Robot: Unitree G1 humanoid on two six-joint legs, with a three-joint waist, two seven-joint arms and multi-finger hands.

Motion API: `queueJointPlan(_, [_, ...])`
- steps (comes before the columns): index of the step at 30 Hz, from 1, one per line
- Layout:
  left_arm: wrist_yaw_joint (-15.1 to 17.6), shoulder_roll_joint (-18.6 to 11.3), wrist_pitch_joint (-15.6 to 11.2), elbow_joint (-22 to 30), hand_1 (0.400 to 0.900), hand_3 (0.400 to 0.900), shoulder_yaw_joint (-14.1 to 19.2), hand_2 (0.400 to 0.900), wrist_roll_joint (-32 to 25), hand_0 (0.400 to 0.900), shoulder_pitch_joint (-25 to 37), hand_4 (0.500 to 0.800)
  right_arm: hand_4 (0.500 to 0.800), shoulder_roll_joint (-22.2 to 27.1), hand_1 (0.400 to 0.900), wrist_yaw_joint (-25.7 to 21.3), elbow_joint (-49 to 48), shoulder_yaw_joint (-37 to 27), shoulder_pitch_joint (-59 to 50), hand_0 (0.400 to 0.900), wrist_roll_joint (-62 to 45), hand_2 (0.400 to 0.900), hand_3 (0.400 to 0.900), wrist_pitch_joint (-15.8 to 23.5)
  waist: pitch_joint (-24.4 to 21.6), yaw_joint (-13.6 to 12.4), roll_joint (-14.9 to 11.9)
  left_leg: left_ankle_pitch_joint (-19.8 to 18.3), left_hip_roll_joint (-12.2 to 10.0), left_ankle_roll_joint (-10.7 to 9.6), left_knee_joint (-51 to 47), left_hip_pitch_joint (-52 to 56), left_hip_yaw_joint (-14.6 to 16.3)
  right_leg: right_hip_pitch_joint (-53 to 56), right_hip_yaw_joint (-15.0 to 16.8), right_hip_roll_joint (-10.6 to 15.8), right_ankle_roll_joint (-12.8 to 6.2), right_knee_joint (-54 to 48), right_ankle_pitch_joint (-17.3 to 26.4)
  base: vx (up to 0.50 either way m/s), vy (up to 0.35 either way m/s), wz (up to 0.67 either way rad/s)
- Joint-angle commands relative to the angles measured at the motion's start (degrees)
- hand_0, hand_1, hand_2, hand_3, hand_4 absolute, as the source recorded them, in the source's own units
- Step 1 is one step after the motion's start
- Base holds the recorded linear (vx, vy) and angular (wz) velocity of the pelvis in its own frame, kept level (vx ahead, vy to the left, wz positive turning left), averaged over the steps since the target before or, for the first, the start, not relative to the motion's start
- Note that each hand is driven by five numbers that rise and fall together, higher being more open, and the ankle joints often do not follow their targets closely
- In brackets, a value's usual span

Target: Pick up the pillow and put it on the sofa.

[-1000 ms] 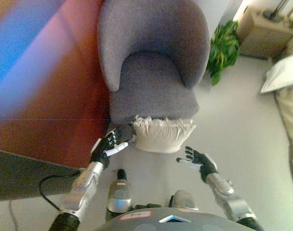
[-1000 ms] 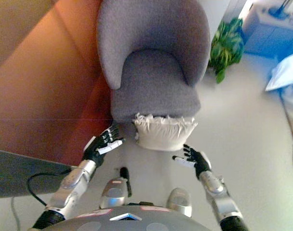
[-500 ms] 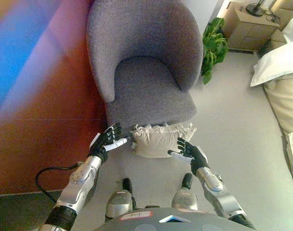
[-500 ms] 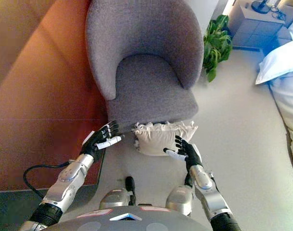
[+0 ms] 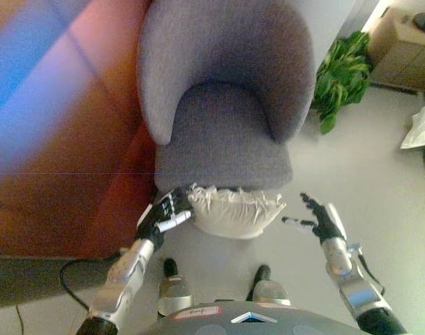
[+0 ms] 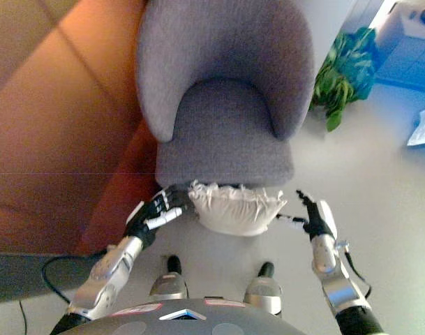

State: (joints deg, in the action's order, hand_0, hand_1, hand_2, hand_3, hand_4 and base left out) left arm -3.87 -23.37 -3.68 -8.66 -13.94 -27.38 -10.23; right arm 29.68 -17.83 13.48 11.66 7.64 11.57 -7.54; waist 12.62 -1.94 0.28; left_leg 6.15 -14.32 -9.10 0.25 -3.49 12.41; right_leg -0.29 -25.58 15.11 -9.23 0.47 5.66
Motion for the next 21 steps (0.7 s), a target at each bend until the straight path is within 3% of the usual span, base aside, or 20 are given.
queueJointPlan(1, [0.3,-5.2,-8.2,6.2,0.9,0.9,1.8,0.9,-3.0,0.9,5.4,0.8,0.8,3.3,0.9,-8.9,-1.5,0.1,-10.4,0.9,12.3,0.9,0.9,-0.3,4.8,-2.1,-0.9,-4.5,-5.3,0.7,9.2,-3.8,-2.3,-9.7,2.7,8.8,-1.97,9.4,2.2,-0.18,-0.052,0.19])
queueJointPlan(8, [3.4,-8.5,-12.1,7.1,0.9,0.9,-1.0,0.9,-1.4,0.9,10.2,0.8,0.8,7.9,0.9,-14.7,3.0,1.6,-19.9,0.9,18.0,0.9,0.9,-2.0,11.8,-3.3,-0.9,-9.1,-4.2,1.9,23.6,-20.0,-7.8,-24.7,7.8,14.3,-1.92,23.0,-1.5,-0.14,-0.005,0.07])
queueJointPlan(13, [3.6,-9.9,-14.9,7.5,0.9,0.9,-1.9,0.9,-1.7,0.9,13.1,0.8,0.8,10.7,0.9,-14.9,5.7,2.1,-27.4,0.9,18.1,0.9,0.9,-3.9,15.3,-4.3,0.1,-11.5,-2.8,2.7,31.6,-31.1,-11.3,-35.6,12.4,16.4,-1.91,33.1,-5.0,-0.14,0.094,0.01])
queueJointPlan(20, [4.2,-10.5,-16.2,8.2,0.9,0.9,-2.7,0.9,-3.9,0.9,17.2,0.8,0.8,14.8,0.9,-14.3,15.4,5.3,-39.6,0.9,13.9,0.9,0.9,-4.5,17.2,-5.4,3.9,-14.5,-2.0,3.4,41.7,-44.2,-11.4,-48.6,17.1,17.6,-1.63,45.9,-9.2,-0.1,0.156,0.05])
queueJointPlan(21, [4.1,-10.5,-16.2,8.1,0.9,0.9,-2.8,0.9,-4.3,0.9,17.5,0.8,0.8,15.2,0.9,-14.3,16.9,5.6,-40.9,0.9,13.4,0.9,0.9,-4.5,17.2,-5.7,4.6,-16.7,-2.1,3.1,44.0,-45.2,-11.3,-49.7,17.8,17.9,-2.26,48.6,-11.3,0.0,0.127,0.2])
